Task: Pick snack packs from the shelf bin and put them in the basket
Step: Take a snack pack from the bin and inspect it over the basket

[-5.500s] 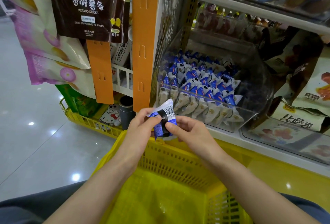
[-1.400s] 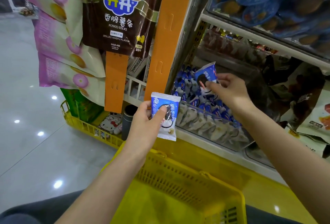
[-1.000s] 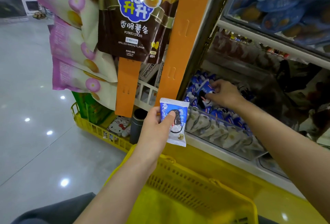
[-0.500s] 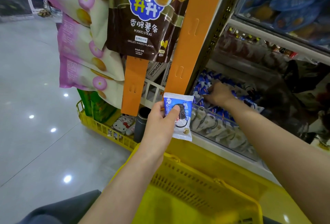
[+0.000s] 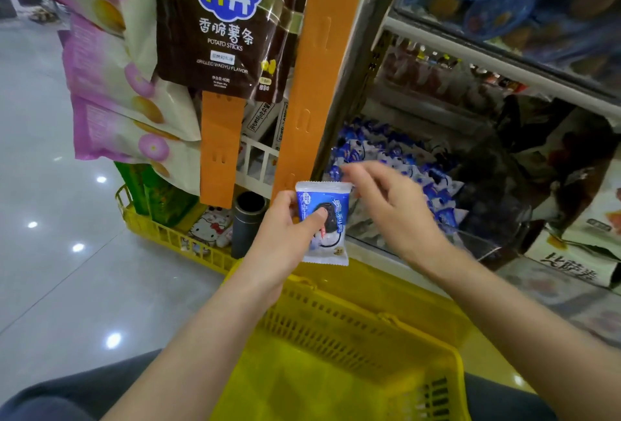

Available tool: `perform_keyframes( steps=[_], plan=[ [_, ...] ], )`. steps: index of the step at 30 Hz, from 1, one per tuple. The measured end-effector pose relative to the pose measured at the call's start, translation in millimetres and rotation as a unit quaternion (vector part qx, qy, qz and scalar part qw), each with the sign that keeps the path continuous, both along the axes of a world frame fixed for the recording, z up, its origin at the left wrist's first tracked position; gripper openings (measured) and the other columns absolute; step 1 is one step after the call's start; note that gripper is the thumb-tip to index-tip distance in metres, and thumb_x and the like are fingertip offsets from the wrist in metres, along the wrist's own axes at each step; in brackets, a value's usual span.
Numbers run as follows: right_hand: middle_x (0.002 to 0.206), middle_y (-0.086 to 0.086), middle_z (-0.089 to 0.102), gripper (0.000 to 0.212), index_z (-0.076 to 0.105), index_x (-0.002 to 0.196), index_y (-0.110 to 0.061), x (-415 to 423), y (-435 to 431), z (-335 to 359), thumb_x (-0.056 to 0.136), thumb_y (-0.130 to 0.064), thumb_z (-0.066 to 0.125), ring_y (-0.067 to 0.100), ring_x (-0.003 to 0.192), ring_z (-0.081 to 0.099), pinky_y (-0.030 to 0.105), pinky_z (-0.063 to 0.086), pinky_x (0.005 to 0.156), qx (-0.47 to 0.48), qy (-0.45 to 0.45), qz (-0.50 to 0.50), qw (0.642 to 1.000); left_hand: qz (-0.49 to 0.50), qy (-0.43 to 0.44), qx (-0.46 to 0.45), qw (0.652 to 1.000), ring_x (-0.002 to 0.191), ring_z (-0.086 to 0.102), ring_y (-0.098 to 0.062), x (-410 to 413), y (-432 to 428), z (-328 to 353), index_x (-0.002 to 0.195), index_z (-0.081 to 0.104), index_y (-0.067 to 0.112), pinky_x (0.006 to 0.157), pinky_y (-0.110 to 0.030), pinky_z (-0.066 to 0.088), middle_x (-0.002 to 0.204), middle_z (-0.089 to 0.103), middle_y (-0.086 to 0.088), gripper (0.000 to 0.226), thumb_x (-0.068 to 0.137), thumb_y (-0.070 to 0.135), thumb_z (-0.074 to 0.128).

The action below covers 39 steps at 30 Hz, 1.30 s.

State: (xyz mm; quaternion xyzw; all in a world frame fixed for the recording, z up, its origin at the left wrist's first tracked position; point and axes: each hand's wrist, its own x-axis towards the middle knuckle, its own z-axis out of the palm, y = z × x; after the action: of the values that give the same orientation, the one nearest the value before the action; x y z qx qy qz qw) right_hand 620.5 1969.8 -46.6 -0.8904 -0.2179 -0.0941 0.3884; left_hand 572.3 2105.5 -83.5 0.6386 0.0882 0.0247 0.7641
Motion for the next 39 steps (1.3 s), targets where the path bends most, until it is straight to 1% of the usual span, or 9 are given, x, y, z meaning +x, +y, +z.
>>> perform_keyframes(
  steps=[3, 8, 14, 21, 26, 28, 31, 36, 39],
  plan=[
    [0.086, 0.009, 0.066, 0.016, 0.062, 0.104, -0.023, -20, -8, -17, 0.091, -0.027, 0.055, 0.021, 0.077, 0.06, 0.034, 0.052, 0.071, 0.066, 0.108, -0.008, 0.992, -0.032, -0.008, 0.036, 0.999, 0.09, 0.061, -0.006, -5, -7, -5, 0.113, 0.05, 0.016, 0.063, -0.006, 0.047, 0.106, 0.063, -0.001, 0.022, 0.092, 0.013, 0.054],
    [0.072, -0.001, 0.064, 0.011, 0.063, 0.088, -0.018, -34, -25, -37, 0.087, -0.008, 0.061, 0.0, 0.059, 0.056, 0.015, 0.049, 0.054, 0.184, 0.209, -0.024, 0.96, -0.075, -0.003, 0.043, 0.996, 0.092, 0.064, -0.012, -14, -22, -18, 0.113, 0.053, 0.009, 0.065, -0.011, 0.05, 0.106, 0.065, -0.008, 0.021, 0.092, 0.008, 0.053],
    [0.059, -0.009, 0.064, 0.016, 0.064, 0.073, -0.021, -46, -35, -57, 0.086, -0.011, 0.063, -0.002, 0.055, 0.056, 0.013, 0.045, 0.05, 0.202, 0.243, 0.001, 0.949, -0.062, -0.013, 0.089, 0.994, 0.064, 0.052, -0.011, -17, -35, -32, 0.076, 0.049, 0.008, 0.052, -0.016, 0.042, 0.07, 0.049, -0.01, 0.024, 0.095, 0.023, 0.047],
    [0.075, -0.012, 0.06, 0.009, 0.065, 0.082, -0.021, -54, -44, -66, 0.085, -0.029, 0.064, 0.003, 0.071, 0.055, 0.013, 0.043, 0.062, -0.043, -0.038, 0.009, 0.998, -0.074, 0.058, 0.061, 0.994, 0.06, 0.057, -0.005, -19, -38, -43, 0.071, 0.051, 0.011, 0.053, -0.017, 0.044, 0.067, 0.054, -0.004, 0.029, 0.094, 0.028, 0.049],
    [0.073, -0.009, 0.063, 0.013, 0.06, 0.078, -0.02, -48, -44, -65, 0.088, -0.014, 0.059, 0.001, 0.062, 0.059, 0.015, 0.048, 0.054, 0.182, 0.132, -0.075, 0.971, -0.098, 0.106, 0.043, 0.989, 0.077, 0.068, -0.012, -18, -35, -38, 0.102, 0.058, 0.01, 0.07, -0.027, 0.055, 0.09, 0.07, -0.002, 0.027, 0.086, 0.031, 0.061],
    [0.081, 0.003, 0.065, 0.012, 0.058, 0.081, -0.015, -44, -47, -63, 0.091, -0.011, 0.055, 0.003, 0.061, 0.063, 0.016, 0.051, 0.051, 0.274, 0.211, -0.109, 0.932, -0.08, 0.103, 0.033, 0.991, 0.086, 0.069, -0.018, -19, -34, -36, 0.107, 0.056, 0.011, 0.079, -0.036, 0.054, 0.097, 0.07, -0.006, 0.028, 0.083, 0.021, 0.066],
    [0.09, 0.013, 0.066, 0.005, 0.053, 0.096, -0.006, -43, -50, -62, 0.092, -0.008, 0.052, 0.007, 0.066, 0.068, 0.018, 0.055, 0.055, 0.395, 0.318, -0.122, 0.853, -0.026, 0.057, -0.003, 0.998, 0.08, 0.07, -0.013, -19, -31, -34, 0.102, 0.059, 0.014, 0.069, -0.024, 0.056, 0.091, 0.073, -0.003, 0.019, 0.084, 0.013, 0.064],
    [0.096, 0.014, 0.068, 0.032, 0.042, 0.117, -0.007, -51, -47, -64, 0.089, -0.002, 0.056, 0.014, 0.075, 0.066, 0.02, 0.057, 0.065, 0.287, 0.385, -0.06, 0.875, 0.05, -0.005, 0.048, 0.998, 0.07, 0.067, -0.003, -14, -22, -37, 0.089, 0.066, 0.021, 0.062, -0.014, 0.053, 0.076, 0.073, 0.005, 0.008, 0.088, 0.018, 0.059],
    [0.109, 0.002, 0.061, 0.046, 0.042, 0.119, -0.014, -55, -44, -65, 0.082, -0.005, 0.067, 0.008, 0.092, 0.06, 0.02, 0.05, 0.079, 0.104, 0.311, -0.025, 0.944, 0.062, -0.058, 0.142, 0.986, 0.063, 0.06, 0.002, -13, -17, -39, 0.08, 0.066, 0.022, 0.057, -0.011, 0.047, 0.071, 0.068, 0.007, 0.014, 0.089, 0.016, 0.057]
  ],
)
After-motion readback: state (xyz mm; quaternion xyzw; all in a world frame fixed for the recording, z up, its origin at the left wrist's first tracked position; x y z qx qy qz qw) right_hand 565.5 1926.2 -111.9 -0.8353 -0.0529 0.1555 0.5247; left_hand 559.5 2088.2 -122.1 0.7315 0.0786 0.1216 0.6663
